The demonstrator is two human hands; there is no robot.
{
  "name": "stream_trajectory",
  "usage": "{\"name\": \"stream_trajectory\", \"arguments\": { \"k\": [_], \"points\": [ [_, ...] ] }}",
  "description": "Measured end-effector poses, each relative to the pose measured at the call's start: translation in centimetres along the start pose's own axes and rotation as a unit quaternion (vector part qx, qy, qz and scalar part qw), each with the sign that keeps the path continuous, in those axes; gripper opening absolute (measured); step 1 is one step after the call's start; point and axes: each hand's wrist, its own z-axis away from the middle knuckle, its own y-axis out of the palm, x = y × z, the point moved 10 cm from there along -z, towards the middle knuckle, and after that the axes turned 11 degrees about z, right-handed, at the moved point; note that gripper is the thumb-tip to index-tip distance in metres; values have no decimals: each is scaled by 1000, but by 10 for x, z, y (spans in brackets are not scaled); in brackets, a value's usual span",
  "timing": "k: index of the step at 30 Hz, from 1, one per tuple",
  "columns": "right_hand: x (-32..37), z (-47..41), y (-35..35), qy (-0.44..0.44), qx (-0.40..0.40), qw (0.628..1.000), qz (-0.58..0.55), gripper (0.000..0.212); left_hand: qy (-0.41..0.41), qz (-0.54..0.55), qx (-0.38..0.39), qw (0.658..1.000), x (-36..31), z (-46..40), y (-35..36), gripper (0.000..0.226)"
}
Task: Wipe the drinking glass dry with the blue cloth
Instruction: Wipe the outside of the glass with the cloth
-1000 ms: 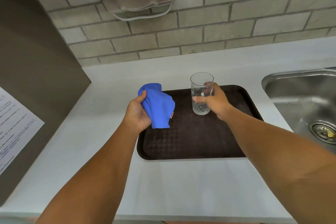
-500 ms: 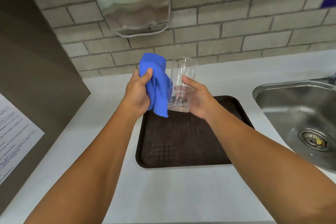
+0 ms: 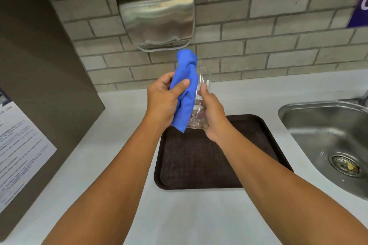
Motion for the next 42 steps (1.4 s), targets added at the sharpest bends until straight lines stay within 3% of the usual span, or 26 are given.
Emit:
{"name": "stream_trajectory", "arguments": {
  "k": [6,11,14,23,29,37,42],
  "points": [
    [7,1,2,-40,-27,999,17,50,39,-66,-72,994,-5,8,-15,26],
    [20,5,5,-56,-37,997,34,34,47,-132,-48,989,-5,8,-7,13],
    [28,7,7,-66,-39,996,42,28,33,-143,-36,988,1,5,-2,18],
    [20,12,-5,-59,-69,995,50,51,15,-157,-13,987,25,0,6,40],
    [17,14,-12,-54,-74,994,59,43,11,-178,-36,983,39,3,4,52],
    [14,17,-20,-53,-86,992,72,43,-3,-173,-50,984,47,10,8,39],
    [4,14,-17,-21,-64,996,63,64,-5,-195,-53,979,47,7,5,26]
  ]
}}
